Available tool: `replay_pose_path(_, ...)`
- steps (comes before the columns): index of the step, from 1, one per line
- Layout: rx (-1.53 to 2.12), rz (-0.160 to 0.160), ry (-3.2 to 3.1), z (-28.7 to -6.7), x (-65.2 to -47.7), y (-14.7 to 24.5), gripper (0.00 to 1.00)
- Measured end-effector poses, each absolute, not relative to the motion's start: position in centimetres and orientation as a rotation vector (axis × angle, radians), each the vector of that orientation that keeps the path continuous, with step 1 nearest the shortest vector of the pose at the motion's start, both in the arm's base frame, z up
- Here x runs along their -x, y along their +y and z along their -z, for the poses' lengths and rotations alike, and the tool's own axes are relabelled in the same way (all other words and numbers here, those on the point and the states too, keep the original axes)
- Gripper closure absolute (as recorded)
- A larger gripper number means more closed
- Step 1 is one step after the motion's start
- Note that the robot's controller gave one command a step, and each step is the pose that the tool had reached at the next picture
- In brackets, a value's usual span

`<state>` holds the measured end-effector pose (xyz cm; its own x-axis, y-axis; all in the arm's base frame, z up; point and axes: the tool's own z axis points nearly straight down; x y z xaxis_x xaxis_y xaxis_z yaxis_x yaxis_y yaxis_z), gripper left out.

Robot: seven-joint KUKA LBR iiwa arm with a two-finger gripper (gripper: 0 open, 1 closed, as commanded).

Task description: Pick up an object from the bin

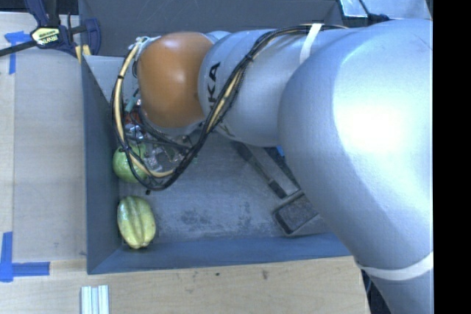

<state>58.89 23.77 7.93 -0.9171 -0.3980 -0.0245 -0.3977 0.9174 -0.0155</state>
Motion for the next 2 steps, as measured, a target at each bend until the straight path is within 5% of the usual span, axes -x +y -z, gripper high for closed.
replay_pose_path(2, 0.637, 0.012, 3.056, -10.6, -58.6, 23.9, 1.0)
